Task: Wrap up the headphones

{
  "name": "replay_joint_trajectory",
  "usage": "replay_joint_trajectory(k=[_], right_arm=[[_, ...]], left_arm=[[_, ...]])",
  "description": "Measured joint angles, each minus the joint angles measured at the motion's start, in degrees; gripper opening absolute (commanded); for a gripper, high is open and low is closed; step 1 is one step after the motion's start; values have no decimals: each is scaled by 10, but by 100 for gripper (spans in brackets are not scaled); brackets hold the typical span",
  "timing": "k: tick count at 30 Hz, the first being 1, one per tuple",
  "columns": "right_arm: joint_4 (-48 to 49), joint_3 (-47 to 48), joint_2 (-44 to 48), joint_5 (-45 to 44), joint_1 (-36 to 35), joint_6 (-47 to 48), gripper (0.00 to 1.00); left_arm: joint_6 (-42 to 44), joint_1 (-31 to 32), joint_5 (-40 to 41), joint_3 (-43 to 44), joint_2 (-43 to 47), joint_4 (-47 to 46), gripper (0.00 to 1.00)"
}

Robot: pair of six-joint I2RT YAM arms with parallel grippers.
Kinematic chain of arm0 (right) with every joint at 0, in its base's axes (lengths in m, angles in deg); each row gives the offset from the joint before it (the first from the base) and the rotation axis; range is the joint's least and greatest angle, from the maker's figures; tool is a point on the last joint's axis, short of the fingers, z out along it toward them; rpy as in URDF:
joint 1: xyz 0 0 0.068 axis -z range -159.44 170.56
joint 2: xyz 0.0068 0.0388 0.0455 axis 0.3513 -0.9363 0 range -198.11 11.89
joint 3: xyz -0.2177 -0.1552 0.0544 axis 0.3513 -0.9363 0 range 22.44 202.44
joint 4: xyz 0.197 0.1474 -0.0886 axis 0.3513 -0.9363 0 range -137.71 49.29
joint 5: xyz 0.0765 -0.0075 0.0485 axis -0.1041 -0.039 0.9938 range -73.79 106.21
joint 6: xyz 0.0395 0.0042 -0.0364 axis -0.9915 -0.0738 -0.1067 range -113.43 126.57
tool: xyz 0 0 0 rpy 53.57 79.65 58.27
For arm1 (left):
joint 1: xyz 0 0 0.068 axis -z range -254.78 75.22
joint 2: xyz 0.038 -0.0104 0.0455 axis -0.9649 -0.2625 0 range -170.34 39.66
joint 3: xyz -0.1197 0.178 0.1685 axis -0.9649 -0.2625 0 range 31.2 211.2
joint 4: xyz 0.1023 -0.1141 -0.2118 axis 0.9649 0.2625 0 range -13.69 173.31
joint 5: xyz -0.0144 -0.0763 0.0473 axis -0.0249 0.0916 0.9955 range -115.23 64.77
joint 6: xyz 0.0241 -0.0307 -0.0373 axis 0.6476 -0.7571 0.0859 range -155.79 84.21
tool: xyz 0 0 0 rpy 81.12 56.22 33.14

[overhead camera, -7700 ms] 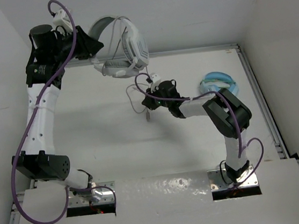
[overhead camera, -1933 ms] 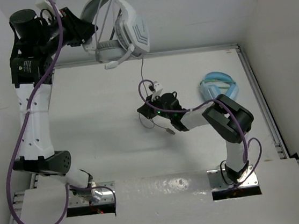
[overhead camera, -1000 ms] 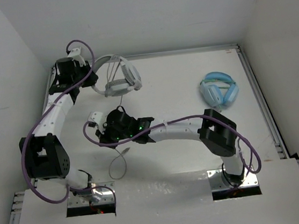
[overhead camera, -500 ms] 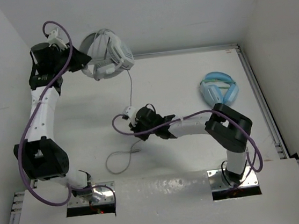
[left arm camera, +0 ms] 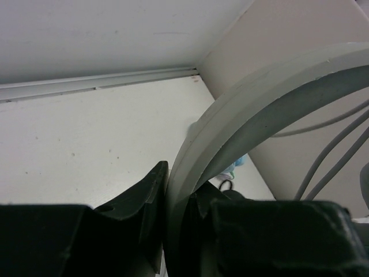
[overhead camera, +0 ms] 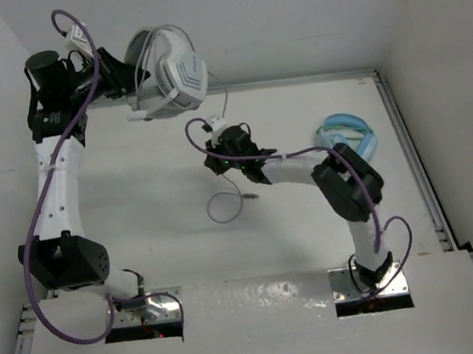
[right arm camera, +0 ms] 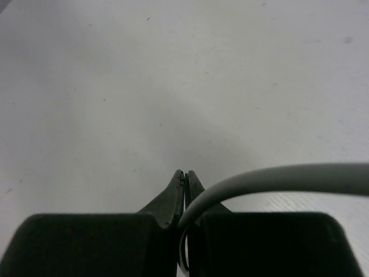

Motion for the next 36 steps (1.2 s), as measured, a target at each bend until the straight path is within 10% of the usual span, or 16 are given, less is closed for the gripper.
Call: replay_joint_trajectory(k=[8, 18, 36], right_arm=[[-159, 272, -184, 22, -75, 47, 0], [-248, 201, -76, 71, -236, 133, 0], [-357, 204, 206, 70, -86, 125, 0]], left_arm=[[43, 0, 49, 2, -3, -2, 0], [235, 33, 222, -1, -129, 3, 0], [473, 251, 494, -242, -112, -27, 0]])
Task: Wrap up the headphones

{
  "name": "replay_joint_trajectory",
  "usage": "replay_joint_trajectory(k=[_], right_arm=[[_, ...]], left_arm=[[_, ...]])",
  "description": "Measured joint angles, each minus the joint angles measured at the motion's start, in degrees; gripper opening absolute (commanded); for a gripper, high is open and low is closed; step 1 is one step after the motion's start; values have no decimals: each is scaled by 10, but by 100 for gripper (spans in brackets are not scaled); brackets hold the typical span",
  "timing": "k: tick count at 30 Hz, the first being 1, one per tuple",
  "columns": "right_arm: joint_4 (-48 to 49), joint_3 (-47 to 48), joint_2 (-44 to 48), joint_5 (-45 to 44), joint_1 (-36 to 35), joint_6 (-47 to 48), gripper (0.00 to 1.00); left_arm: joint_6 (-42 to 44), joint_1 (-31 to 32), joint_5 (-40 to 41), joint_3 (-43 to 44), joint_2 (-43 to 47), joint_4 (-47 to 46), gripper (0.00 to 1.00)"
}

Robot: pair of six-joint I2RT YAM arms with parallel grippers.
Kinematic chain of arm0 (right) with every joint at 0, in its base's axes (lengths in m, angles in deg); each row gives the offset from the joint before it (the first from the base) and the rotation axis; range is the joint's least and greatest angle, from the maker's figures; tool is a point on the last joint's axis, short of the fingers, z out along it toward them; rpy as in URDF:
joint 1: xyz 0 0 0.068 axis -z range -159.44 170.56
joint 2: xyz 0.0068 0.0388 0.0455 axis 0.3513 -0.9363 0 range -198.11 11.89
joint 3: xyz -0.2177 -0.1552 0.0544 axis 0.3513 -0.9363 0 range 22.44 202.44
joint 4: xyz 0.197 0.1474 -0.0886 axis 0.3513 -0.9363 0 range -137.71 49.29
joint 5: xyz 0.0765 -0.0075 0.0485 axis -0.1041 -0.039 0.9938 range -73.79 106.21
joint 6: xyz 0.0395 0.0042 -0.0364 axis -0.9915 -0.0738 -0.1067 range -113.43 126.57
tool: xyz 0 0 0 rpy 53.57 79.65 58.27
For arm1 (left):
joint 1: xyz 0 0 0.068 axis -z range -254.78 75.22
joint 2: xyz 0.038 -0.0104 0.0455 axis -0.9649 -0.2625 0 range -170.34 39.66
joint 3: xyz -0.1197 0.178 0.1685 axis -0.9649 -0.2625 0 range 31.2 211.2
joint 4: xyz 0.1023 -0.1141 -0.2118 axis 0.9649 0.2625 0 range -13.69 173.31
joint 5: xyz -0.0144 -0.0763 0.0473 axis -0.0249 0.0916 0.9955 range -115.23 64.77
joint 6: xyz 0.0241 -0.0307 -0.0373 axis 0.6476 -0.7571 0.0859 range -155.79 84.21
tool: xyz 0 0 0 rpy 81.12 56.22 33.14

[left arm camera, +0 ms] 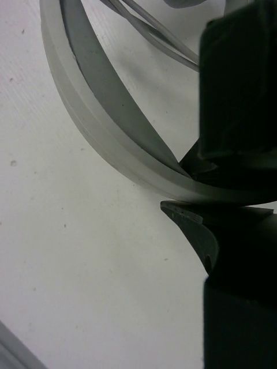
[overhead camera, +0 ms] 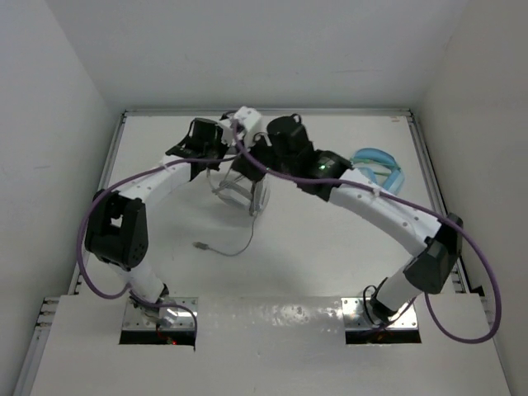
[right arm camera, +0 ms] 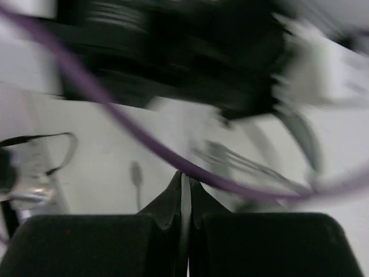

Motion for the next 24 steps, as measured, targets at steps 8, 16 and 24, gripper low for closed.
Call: replay_joint_trajectory(k=[8, 16, 24], right_arm=[[-150, -44, 94, -198, 35, 21, 0], [-110, -158, 139, -310, 120, 52, 0], [14, -231, 141, -205, 199, 44, 0]], left_arm=[[57, 18, 46, -35, 63, -61, 0], [73, 28, -13, -34, 113, -35, 0], [47, 32, -110, -6, 160, 50, 0]])
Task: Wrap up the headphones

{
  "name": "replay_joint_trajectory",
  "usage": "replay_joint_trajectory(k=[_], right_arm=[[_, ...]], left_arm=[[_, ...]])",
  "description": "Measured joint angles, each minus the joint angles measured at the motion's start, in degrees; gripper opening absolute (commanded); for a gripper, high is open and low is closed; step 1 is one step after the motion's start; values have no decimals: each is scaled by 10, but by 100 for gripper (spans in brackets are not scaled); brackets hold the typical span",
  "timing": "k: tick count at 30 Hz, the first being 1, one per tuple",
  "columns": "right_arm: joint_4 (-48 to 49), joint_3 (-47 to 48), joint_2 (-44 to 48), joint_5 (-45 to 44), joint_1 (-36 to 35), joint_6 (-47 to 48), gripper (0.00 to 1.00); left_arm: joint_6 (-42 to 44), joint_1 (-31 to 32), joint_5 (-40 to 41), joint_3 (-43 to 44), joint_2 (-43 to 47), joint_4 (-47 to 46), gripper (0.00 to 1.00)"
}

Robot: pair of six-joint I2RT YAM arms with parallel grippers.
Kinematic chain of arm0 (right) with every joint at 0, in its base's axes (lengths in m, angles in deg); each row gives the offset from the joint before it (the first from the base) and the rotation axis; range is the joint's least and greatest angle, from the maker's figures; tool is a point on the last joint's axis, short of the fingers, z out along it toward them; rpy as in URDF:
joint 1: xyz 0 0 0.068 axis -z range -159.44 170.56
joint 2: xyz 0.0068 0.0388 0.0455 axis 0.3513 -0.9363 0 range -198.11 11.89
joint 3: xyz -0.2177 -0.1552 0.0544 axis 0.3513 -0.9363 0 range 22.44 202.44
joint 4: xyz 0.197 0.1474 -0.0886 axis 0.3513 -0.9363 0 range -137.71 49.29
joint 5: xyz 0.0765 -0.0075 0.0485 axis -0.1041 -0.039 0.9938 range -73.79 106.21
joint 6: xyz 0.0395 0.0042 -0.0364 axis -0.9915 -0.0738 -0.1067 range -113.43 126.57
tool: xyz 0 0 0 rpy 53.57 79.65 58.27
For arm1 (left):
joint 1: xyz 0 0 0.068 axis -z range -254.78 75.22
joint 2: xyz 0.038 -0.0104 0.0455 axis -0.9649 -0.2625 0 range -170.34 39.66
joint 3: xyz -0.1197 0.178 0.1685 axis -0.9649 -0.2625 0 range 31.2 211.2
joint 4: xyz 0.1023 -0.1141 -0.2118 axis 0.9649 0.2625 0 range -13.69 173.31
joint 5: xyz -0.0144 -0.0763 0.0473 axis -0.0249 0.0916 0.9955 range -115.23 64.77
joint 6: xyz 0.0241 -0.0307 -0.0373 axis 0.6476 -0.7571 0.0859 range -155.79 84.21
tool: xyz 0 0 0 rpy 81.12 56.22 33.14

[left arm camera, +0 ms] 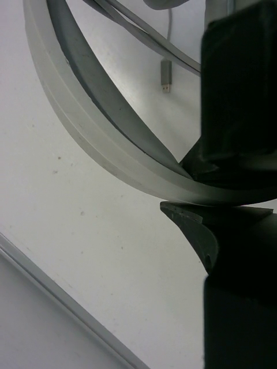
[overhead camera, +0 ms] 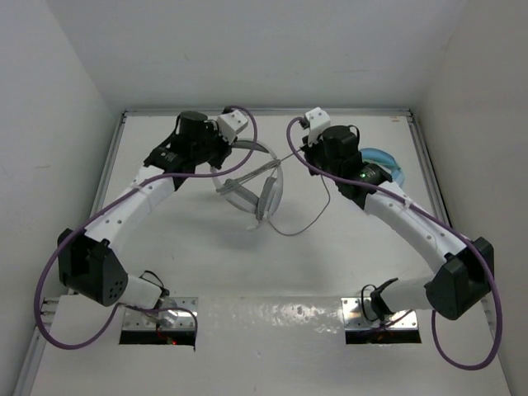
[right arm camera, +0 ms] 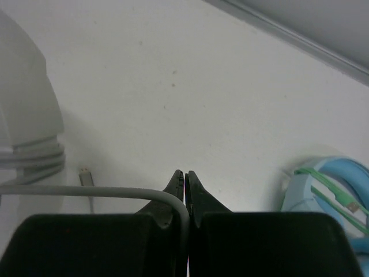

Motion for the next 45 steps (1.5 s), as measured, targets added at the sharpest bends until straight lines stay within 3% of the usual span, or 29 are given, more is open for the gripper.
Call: replay_joint_trajectory(k=[4, 5, 9, 16, 21, 29, 35, 42, 45], right_arm=[[63, -9, -6, 51, 19, -19, 2], [80, -17, -9, 62, 22, -23, 6], [152, -66, -28, 106, 34, -47, 39], [261, -115, -130, 170, 44, -109, 57], [357, -175, -174, 192, 41, -172, 58], [486, -175, -279, 184, -16, -258, 60], [527, -176, -289, 173, -54, -283, 53], [560, -165, -327, 151, -57, -338, 4], [563, -163, -352, 142, -59, -366, 0]], left_arm=[[-15, 0, -47, 37, 3, 49, 0], [-21, 0, -60, 46, 4, 62, 0], [-42, -4, -102, 89, 4, 122, 0], [-118, -8, -169, 234, -2, 189, 0], [-163, -8, -194, 353, -18, 194, 0], [-209, -8, -211, 408, -51, 200, 0], [-220, -12, -201, 408, -80, 209, 0], [-273, -59, -235, 414, -84, 203, 0], [-321, -104, -266, 417, -84, 181, 0]])
